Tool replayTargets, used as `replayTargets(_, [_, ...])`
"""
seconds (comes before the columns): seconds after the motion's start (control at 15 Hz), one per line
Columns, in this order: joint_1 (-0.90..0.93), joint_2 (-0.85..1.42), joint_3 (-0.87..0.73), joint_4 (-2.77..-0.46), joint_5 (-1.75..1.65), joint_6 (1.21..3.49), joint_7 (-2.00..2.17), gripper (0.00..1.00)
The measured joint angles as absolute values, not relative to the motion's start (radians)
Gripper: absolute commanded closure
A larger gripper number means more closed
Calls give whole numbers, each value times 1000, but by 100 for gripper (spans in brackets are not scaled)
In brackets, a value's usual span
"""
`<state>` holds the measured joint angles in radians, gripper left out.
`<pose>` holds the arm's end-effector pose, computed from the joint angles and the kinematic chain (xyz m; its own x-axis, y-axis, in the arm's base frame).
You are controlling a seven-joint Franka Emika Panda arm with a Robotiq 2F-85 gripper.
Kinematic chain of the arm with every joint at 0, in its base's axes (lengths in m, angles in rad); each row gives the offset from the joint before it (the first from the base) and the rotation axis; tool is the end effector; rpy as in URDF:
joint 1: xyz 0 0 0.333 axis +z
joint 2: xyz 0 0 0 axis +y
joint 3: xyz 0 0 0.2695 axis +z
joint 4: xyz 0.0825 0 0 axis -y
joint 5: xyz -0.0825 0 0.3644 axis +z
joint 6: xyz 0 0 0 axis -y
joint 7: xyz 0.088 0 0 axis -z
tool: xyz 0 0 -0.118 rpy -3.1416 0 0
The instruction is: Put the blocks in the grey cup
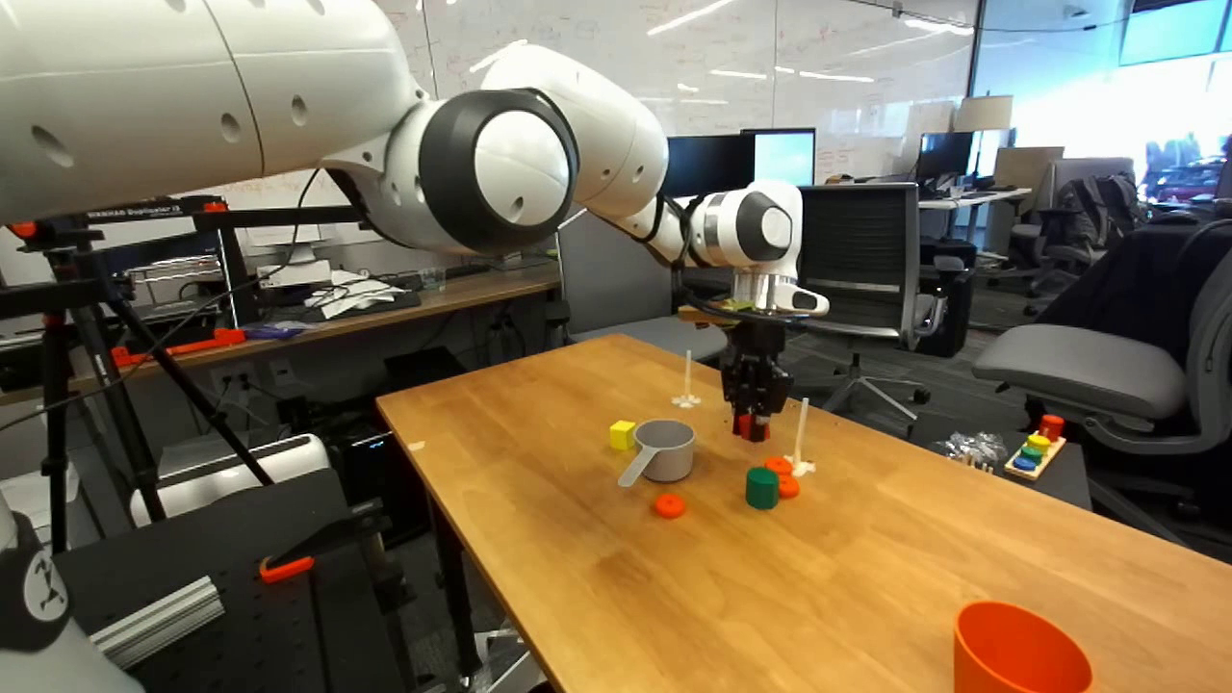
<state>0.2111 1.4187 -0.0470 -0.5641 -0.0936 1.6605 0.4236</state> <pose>0.6822 0.1188 0.0835 0.9454 -0.2262 -0.2348 -0.1660 -0.9538 0.2505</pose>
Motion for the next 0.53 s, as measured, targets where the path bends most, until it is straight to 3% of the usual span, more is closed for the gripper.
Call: replayTargets(0.53, [258, 1347, -43, -560, -90, 1565, 485, 88])
